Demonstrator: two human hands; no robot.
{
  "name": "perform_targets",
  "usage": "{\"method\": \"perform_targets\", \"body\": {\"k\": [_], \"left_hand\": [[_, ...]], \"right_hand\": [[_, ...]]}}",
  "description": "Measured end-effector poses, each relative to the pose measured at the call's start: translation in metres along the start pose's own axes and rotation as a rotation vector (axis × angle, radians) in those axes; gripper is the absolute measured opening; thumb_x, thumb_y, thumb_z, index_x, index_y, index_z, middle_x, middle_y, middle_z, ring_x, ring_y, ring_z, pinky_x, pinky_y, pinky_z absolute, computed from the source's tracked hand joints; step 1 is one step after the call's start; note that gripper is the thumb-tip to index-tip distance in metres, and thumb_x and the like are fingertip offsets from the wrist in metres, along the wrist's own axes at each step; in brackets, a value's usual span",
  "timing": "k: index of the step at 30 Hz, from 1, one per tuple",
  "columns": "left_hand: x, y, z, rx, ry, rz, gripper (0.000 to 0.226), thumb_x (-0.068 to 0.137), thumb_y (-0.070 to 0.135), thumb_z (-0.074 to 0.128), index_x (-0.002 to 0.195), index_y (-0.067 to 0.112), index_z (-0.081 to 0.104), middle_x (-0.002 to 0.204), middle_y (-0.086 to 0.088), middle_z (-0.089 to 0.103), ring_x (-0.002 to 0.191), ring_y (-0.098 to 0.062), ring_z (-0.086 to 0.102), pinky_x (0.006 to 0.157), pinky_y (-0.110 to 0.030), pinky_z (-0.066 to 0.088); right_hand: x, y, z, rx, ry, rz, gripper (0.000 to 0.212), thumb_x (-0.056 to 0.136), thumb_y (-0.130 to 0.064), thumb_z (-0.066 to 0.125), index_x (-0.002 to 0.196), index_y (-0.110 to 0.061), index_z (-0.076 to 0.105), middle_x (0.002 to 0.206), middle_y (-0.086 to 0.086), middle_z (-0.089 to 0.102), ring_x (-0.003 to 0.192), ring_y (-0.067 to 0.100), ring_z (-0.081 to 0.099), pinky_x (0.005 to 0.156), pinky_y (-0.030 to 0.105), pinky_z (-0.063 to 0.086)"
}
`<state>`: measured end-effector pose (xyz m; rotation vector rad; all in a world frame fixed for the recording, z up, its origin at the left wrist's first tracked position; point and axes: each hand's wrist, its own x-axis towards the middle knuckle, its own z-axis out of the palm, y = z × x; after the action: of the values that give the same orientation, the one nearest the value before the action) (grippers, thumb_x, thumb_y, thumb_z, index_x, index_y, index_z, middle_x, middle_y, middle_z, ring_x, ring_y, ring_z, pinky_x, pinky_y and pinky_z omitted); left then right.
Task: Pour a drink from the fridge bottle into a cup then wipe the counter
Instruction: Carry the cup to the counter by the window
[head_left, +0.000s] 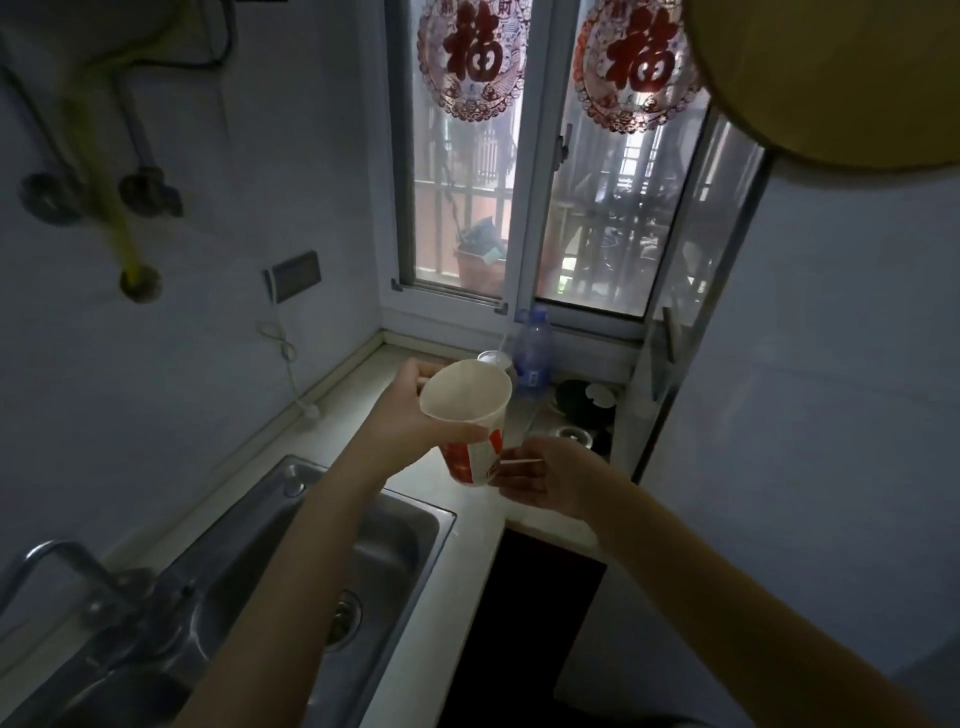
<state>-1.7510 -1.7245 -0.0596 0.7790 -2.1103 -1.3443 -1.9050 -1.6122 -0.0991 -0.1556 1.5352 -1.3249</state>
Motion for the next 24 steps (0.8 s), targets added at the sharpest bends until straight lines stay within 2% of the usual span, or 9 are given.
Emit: {"method": "perform_targets", "body": {"k": [12, 16, 19, 24], "left_hand": [[0.060, -0.062, -0.008, 0.086, 0.152, -0.119, 0.074, 0.059, 0.036, 0.090, 0.112, 0.030, 0.040, 0.100, 0.019, 0.048, 0.089, -0.003, 0.051, 0.061, -0.017, 0.043], [0.089, -0.079, 0.006, 0.122, 0.145, -0.133, 0.074, 0.061, 0.036, 0.089, 0.116, 0.029, 0.040, 0.102, 0.019, 0.046, 0.090, -0.005, 0.050, 0.063, -0.017, 0.045], [0.114, -0.092, 0.019, 0.146, 0.153, -0.147, 0.073, 0.063, 0.036, 0.089, 0.116, 0.028, 0.039, 0.101, 0.019, 0.045, 0.089, -0.005, 0.050, 0.062, -0.016, 0.044], [0.156, -0.119, 0.045, 0.162, 0.163, -0.188, 0.074, 0.064, 0.037, 0.089, 0.116, 0.028, 0.038, 0.110, 0.009, 0.047, 0.092, -0.011, 0.051, 0.062, -0.013, 0.044]], "right_hand": [[0.096, -0.021, 0.020, -0.113, -0.093, 0.060, 0.023, 0.096, -0.012, 0.043, 0.098, 0.003, 0.061, 0.098, 0.022, 0.067, 0.087, 0.030, 0.066, 0.069, 0.037, 0.055], [0.136, -0.031, 0.016, -0.141, -0.053, 0.061, 0.016, 0.090, -0.004, 0.047, 0.084, 0.003, 0.060, 0.086, 0.019, 0.064, 0.075, 0.024, 0.061, 0.066, 0.033, 0.054], [0.167, -0.038, 0.012, -0.134, -0.053, 0.087, 0.012, 0.086, 0.000, 0.047, 0.082, 0.003, 0.058, 0.081, 0.018, 0.060, 0.068, 0.022, 0.057, 0.065, 0.032, 0.052], [0.217, -0.047, -0.006, -0.136, -0.065, 0.111, 0.015, 0.088, -0.003, 0.047, 0.084, 0.002, 0.060, 0.088, 0.019, 0.062, 0.080, 0.026, 0.060, 0.073, 0.035, 0.054]]}}
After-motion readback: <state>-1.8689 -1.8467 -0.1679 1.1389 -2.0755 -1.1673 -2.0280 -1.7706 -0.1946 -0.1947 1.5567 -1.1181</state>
